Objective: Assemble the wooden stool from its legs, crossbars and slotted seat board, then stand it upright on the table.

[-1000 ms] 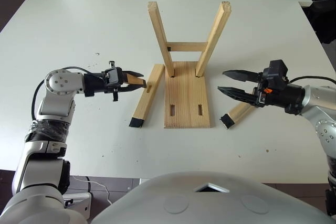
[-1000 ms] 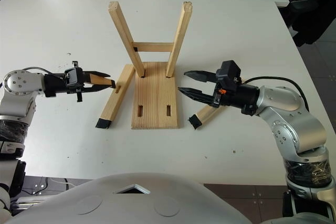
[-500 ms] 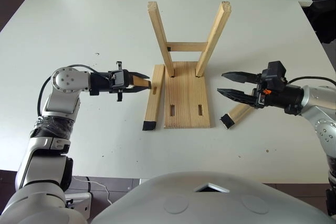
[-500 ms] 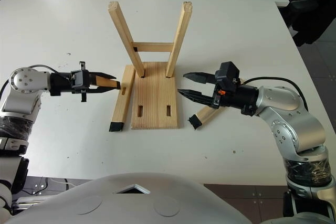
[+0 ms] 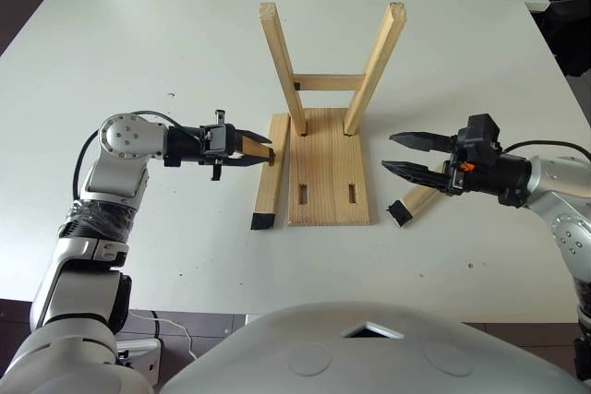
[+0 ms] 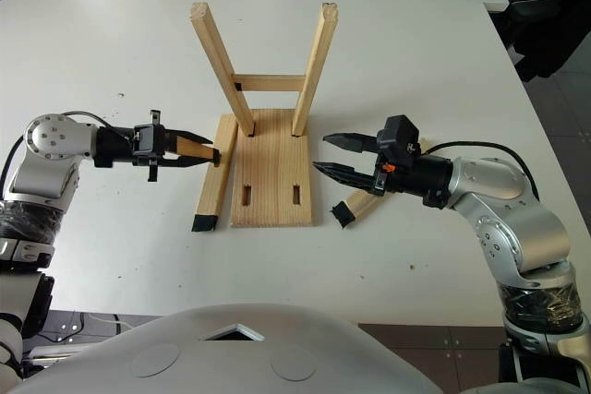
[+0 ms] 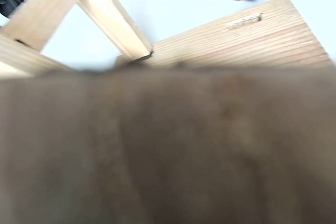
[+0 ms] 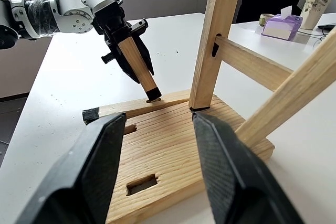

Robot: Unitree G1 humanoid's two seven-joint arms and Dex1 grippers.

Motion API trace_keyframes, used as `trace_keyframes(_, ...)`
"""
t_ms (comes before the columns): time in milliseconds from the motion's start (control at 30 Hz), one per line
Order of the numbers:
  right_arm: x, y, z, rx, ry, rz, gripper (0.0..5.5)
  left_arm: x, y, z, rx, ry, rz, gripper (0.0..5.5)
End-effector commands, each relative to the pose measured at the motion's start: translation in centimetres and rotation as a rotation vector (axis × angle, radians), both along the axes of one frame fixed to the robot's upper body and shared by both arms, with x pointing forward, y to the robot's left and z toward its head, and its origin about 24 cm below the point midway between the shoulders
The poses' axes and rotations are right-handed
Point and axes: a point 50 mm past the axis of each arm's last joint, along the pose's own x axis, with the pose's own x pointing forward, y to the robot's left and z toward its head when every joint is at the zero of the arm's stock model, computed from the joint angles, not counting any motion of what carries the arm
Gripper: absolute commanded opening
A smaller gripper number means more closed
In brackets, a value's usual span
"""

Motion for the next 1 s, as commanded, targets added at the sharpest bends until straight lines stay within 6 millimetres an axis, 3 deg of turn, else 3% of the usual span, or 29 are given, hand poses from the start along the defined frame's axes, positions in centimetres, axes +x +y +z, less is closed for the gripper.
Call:
trace_keyframes(33,-0.1,0.3,0.0,-0.004,-0.013,0.014,2.33,-0.3,0.1,-1.2,0.031,0.068,-0.012,1.31)
trace_keyframes(200,-0.2,0.4,-0.2,-0.009,-0.006,0.018,2.33,-0.9,0.7,-2.5,0.091,0.195,-0.02,1.31)
trace_keyframes(433,-0.2,0.3,-0.3,-0.025,-0.004,0.016,2.33,-1.6,1.2,-2.0,0.111,0.427,-0.006,1.31)
trace_keyframes(1000,-0.4,0.7,-0.8,-0.066,-0.004,0.033,2.33,-3.8,0.0,-5.2,0.235,0.438,0.0,1.31)
